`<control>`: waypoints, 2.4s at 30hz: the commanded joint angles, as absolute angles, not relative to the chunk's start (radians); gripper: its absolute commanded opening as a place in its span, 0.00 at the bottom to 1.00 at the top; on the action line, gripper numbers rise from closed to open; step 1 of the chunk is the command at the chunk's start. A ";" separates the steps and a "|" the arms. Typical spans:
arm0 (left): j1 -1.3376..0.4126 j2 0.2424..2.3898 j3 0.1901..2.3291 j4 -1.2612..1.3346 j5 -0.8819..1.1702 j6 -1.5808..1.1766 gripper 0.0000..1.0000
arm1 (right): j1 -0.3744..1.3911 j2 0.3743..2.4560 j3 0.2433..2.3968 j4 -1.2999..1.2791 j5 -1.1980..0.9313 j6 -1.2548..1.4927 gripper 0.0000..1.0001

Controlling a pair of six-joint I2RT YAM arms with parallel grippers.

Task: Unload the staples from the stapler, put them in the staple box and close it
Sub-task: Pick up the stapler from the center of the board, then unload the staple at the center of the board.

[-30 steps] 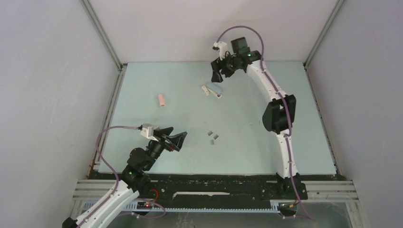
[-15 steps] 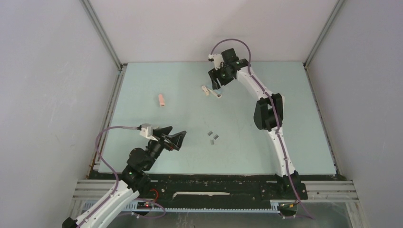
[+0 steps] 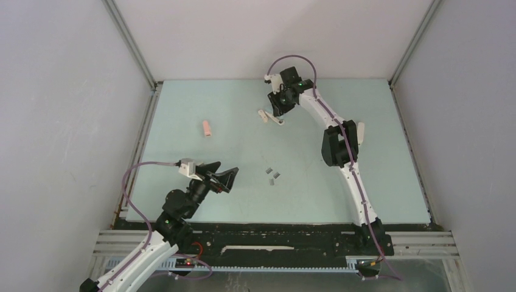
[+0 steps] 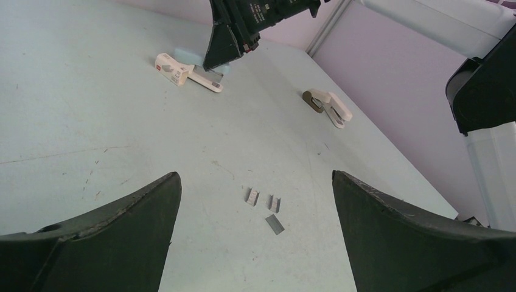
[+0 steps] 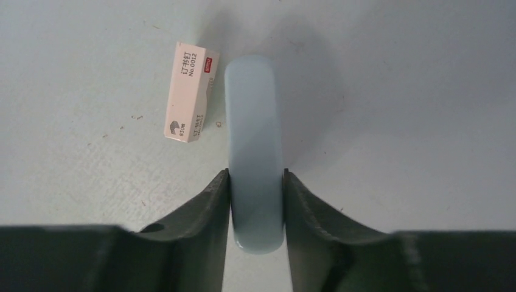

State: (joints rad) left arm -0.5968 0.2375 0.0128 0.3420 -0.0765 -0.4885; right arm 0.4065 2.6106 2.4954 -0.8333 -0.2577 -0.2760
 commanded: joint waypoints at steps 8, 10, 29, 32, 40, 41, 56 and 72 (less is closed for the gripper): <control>-0.592 0.236 -0.060 0.392 -0.075 -0.472 1.00 | 0.405 2.556 2.509 -0.839 -0.263 -0.293 0.01; -0.592 0.234 -0.060 0.399 -0.061 -0.481 1.00 | 0.391 2.494 2.443 -0.827 -0.281 -0.286 0.00; -0.592 0.354 -0.114 0.724 0.066 -0.672 1.00 | 0.280 1.790 1.552 -0.577 -0.580 -0.140 0.00; -0.592 0.427 -0.101 0.783 0.107 -0.685 1.00 | 0.262 1.722 1.452 -0.545 -0.633 -0.117 0.00; -0.595 0.657 -0.062 0.939 0.192 -0.660 1.00 | 0.215 1.668 1.339 -0.557 -0.794 -0.131 0.00; -0.596 0.684 -0.051 0.949 0.199 -0.651 1.00 | 0.208 1.670 1.339 -0.563 -0.813 -0.140 0.00; -0.648 1.160 0.107 1.222 0.237 -0.577 0.99 | 0.174 1.674 1.329 -0.573 -0.997 -0.147 0.00; -0.599 1.498 0.305 1.397 0.347 -0.717 1.00 | 0.206 1.640 1.329 -0.611 -1.220 -0.209 0.00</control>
State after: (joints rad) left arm -0.6285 1.4689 0.2295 1.3266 0.2955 -0.6460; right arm 0.1867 1.7008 1.3281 -0.6094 -1.1152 -0.1761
